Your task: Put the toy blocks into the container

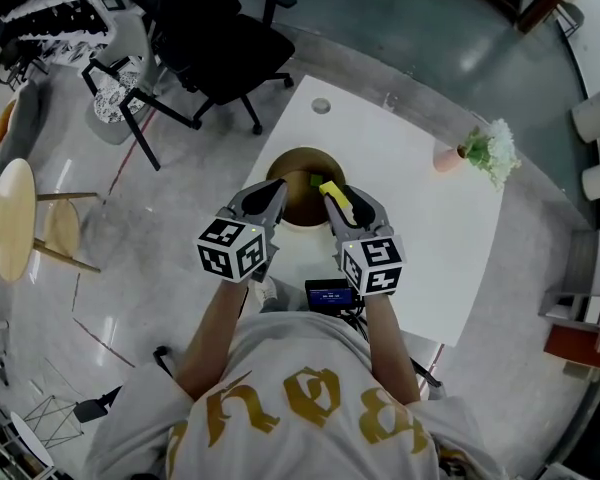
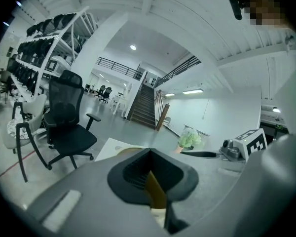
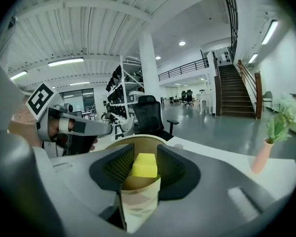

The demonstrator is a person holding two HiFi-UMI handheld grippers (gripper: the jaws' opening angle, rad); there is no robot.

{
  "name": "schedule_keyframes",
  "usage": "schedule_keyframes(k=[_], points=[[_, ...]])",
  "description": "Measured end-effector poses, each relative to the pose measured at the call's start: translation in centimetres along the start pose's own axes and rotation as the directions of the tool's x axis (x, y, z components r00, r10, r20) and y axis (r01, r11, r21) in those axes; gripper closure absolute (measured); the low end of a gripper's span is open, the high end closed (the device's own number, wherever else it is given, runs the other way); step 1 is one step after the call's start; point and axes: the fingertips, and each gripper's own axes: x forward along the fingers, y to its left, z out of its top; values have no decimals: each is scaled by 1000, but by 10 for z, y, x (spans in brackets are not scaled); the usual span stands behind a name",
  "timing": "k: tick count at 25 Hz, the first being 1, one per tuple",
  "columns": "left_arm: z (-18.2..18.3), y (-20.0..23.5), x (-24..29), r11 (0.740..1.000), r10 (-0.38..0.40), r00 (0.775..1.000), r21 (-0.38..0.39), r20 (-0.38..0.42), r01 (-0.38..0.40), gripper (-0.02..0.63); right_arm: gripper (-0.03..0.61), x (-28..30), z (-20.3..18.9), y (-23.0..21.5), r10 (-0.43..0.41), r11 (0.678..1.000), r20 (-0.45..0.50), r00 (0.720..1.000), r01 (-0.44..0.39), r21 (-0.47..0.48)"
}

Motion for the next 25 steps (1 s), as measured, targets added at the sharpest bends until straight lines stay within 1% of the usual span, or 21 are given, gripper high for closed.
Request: schedule_keyframes(k=[10,13,18,25], points=[[-2,10,-4,1000,2,1000,-8,-8,-2,614,405,12,-8,12,17,1000,-35,999,-17,0],[-5,10,-3,1000,-4,1000,-10,-14,4,614,405,16,-13,13,5,1000,-52,999,-6,-13],[-8,5,-2,1000,-6,1000,-10,-24,6,614,388,13,-15,14,7,1000,-54,999,-8,-20],[-10,-1,-4,1000,-10,1000,-3,-24,10,614,402,4,-14,8,-12,1000,-28,1000,12,-1]])
